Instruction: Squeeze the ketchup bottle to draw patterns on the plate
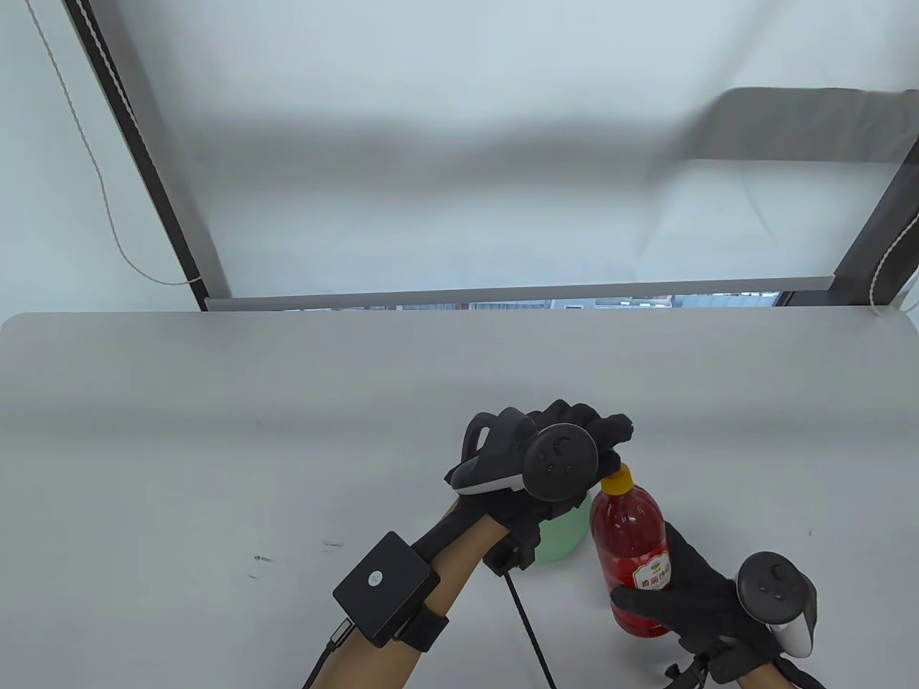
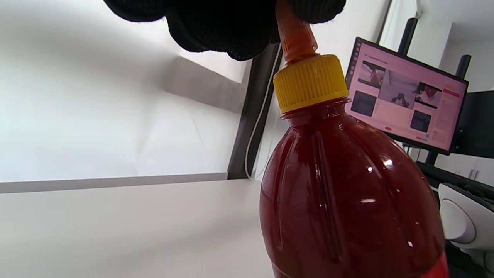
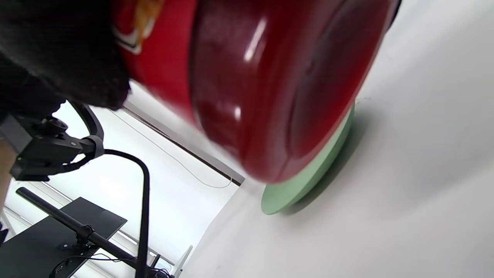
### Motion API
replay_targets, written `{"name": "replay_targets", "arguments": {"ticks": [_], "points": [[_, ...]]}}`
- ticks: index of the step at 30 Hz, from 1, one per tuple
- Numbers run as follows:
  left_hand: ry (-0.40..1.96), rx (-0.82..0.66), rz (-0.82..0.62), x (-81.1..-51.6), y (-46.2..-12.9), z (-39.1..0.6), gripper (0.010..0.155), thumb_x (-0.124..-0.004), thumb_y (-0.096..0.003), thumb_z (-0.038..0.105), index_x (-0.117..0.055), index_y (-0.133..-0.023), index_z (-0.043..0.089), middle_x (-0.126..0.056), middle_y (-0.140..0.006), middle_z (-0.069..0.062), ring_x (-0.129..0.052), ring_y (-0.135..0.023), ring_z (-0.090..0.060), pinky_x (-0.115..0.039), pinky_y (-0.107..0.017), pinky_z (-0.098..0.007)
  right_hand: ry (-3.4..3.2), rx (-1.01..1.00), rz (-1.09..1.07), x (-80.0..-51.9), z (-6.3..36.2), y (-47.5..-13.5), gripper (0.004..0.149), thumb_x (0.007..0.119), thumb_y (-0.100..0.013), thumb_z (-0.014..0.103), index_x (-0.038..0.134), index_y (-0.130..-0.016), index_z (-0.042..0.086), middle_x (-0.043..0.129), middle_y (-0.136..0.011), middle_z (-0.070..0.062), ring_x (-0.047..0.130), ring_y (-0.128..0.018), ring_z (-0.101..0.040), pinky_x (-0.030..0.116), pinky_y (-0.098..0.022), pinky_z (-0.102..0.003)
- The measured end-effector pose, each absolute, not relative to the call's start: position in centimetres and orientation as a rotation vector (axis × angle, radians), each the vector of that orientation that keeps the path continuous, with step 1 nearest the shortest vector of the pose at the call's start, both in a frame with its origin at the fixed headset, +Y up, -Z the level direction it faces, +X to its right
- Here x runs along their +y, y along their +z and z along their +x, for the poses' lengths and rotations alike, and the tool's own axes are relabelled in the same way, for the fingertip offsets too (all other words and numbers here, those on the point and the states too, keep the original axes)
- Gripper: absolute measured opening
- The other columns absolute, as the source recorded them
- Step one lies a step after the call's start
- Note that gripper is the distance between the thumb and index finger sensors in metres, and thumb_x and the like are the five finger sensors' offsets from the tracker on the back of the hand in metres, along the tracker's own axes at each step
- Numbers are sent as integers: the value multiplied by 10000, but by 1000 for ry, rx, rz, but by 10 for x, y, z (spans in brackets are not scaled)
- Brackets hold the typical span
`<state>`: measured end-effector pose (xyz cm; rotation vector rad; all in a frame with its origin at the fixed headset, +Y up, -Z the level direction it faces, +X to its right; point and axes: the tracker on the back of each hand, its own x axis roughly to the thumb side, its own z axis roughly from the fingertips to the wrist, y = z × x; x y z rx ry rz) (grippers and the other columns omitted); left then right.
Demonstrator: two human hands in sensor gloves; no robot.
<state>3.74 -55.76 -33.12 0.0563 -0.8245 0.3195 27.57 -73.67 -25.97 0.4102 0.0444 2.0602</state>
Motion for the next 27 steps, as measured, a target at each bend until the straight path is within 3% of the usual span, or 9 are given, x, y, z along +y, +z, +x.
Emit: {"name": "replay_targets", "arguments": {"ticks": [6, 11, 15, 18, 23, 27], "points": [[320, -786, 86, -559, -334, 40, 482, -658, -595, 438, -704, -1008, 194, -851, -871, -57, -836, -765, -310, -717, -591, -561, 2071, 37, 408, -737, 277, -260, 1034, 969, -517, 644, 407, -1205, 116, 649, -1144, -244, 747, -997, -461, 592, -775, -691], [327, -798, 62, -559, -334, 36, 588, -622, -594, 503, -605, -1091, 190, -777, -1010, -96, -787, -861, -351, -701, -613, -559, 2071, 38, 410, -736, 277, -260, 1036, 970, -514, 646, 408, -1205, 117, 650, -1145, -242, 745, -999, -460, 590, -777, -690], [308, -843, 19, -560, -331, 35, 547, -632, -626, 412, -540, -1126, 211, -672, -1129, -124, -704, -969, -379, -665, -655, -585, 2077, 42, 412, -737, 276, -260, 1034, 970, -514, 645, 409, -1205, 119, 648, -1146, -243, 748, -998, -458, 590, -776, -691], [268, -840, 27, -561, -329, 38, 465, -634, -627, 326, -604, -1075, 205, -746, -1036, -107, -750, -913, -349, -680, -649, -577, 2085, 45, 404, -737, 276, -260, 1033, 975, -510, 644, 417, -1204, 119, 657, -1142, -242, 752, -994, -459, 590, -775, -692], [271, -790, 60, -563, -332, 39, 463, -633, -613, 389, -679, -1022, 176, -827, -930, -99, -801, -835, -338, -687, -635, -591, 2094, 47, 400, -737, 276, -260, 1032, 976, -511, 643, 418, -1204, 120, 657, -1144, -237, 753, -997, -457, 587, -775, -694], [302, -803, 74, -564, -332, 34, 572, -612, -607, 478, -580, -1105, 197, -740, -1074, -124, -743, -933, -381, -665, -654, -596, 2092, 41, 401, -737, 276, -260, 1033, 975, -511, 643, 415, -1206, 122, 653, -1149, -236, 744, -1005, -456, 582, -777, -695]]}}
